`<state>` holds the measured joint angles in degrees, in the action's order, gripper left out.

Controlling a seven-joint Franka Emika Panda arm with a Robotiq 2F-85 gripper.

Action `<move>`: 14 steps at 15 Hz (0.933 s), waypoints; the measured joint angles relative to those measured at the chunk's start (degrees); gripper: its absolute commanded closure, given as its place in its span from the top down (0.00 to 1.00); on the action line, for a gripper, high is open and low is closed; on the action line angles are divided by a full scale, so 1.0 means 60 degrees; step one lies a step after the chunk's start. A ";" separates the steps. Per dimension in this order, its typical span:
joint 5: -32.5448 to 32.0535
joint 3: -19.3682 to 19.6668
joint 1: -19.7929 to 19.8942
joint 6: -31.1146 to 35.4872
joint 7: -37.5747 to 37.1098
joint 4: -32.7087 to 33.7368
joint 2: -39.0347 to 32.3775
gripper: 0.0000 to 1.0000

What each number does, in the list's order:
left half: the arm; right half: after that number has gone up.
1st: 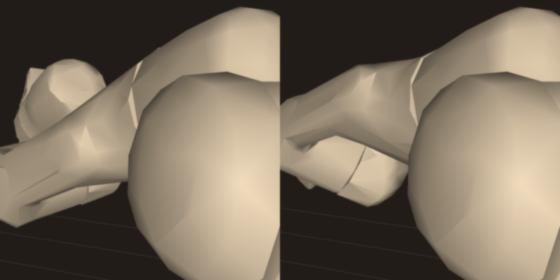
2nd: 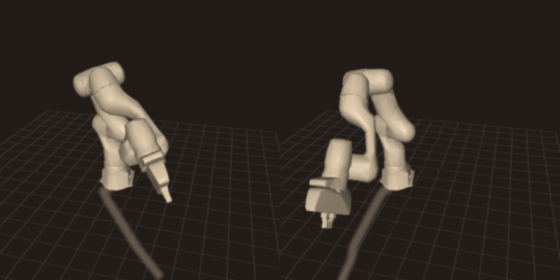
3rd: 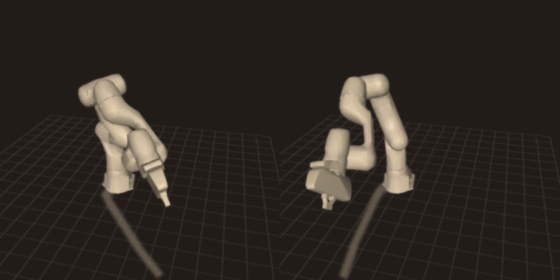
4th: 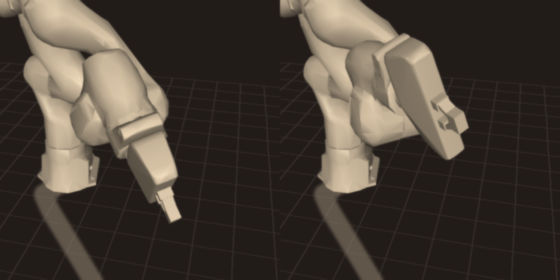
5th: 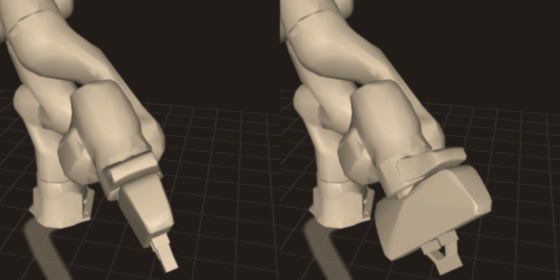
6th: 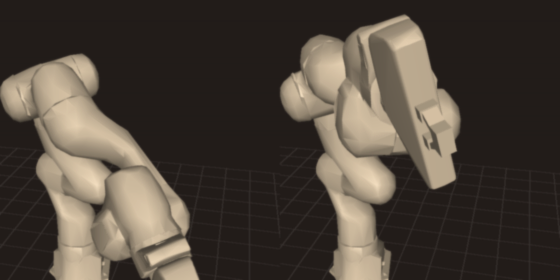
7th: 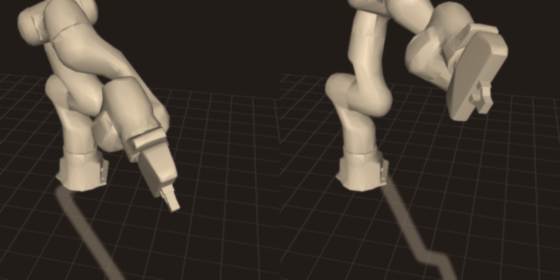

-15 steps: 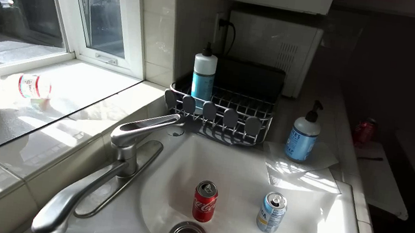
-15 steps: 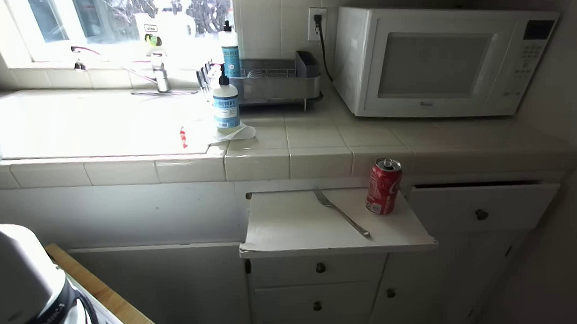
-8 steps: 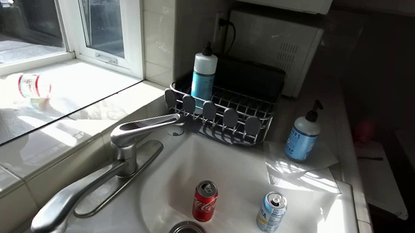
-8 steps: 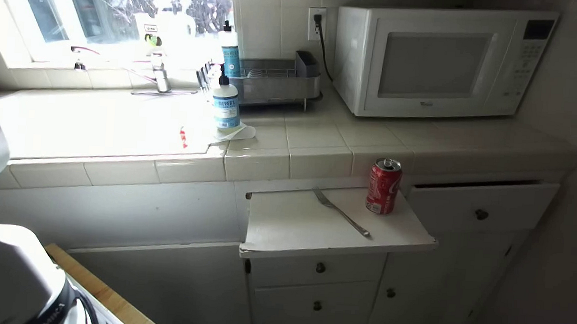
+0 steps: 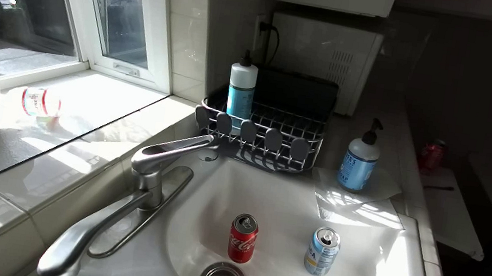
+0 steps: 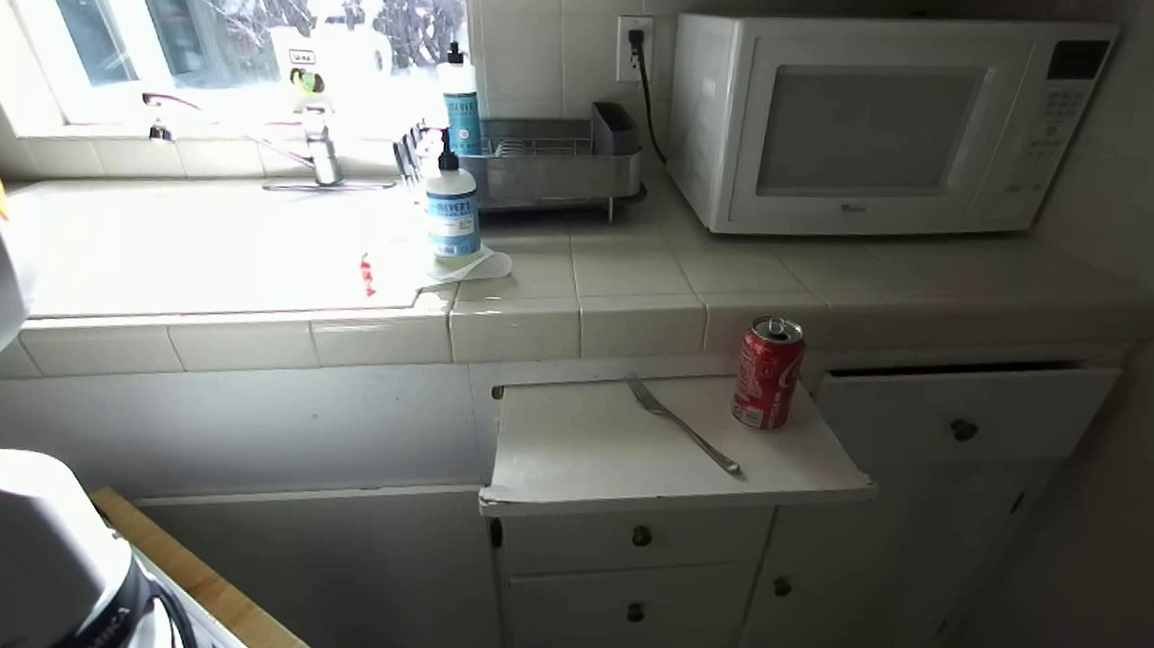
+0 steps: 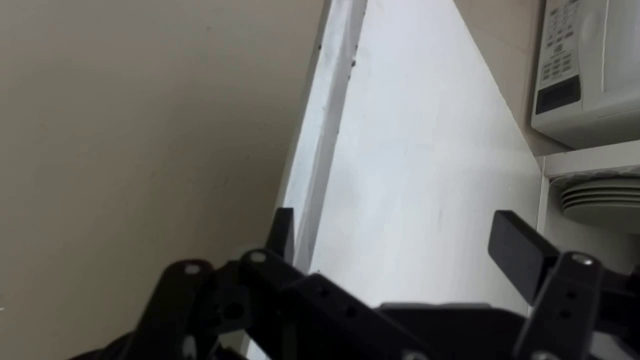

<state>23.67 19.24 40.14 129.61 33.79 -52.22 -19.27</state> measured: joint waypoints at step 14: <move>-0.0026 -0.0371 0.0585 -0.2012 -0.0054 0.0892 -0.0392 1.00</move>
<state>23.52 17.02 43.65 117.54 33.46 -46.87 -21.62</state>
